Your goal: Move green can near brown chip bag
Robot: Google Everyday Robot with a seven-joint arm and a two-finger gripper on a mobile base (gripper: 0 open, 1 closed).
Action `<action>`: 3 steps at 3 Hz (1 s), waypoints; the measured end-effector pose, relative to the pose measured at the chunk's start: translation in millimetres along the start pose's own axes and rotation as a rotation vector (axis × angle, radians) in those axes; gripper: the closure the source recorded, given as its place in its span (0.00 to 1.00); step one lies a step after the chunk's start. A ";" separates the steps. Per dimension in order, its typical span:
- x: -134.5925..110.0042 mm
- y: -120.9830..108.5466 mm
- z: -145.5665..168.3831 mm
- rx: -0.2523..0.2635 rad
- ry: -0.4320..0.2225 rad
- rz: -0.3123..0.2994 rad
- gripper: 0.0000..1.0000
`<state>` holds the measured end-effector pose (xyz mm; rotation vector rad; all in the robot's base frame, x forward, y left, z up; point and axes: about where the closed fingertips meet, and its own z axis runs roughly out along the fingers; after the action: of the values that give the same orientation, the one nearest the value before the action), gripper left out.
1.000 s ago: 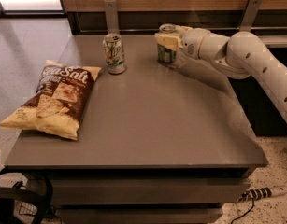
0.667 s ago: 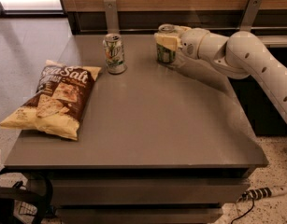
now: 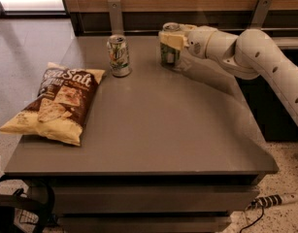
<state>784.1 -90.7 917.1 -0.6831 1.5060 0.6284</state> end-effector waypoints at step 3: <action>-76.8 78.0 -62.6 -0.018 -0.047 -0.012 1.00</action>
Offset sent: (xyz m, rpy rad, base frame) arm -0.1103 -0.0049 0.0912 0.0741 -0.0318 0.0311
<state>685.7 -81.3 995.5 -0.6864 1.4530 0.6452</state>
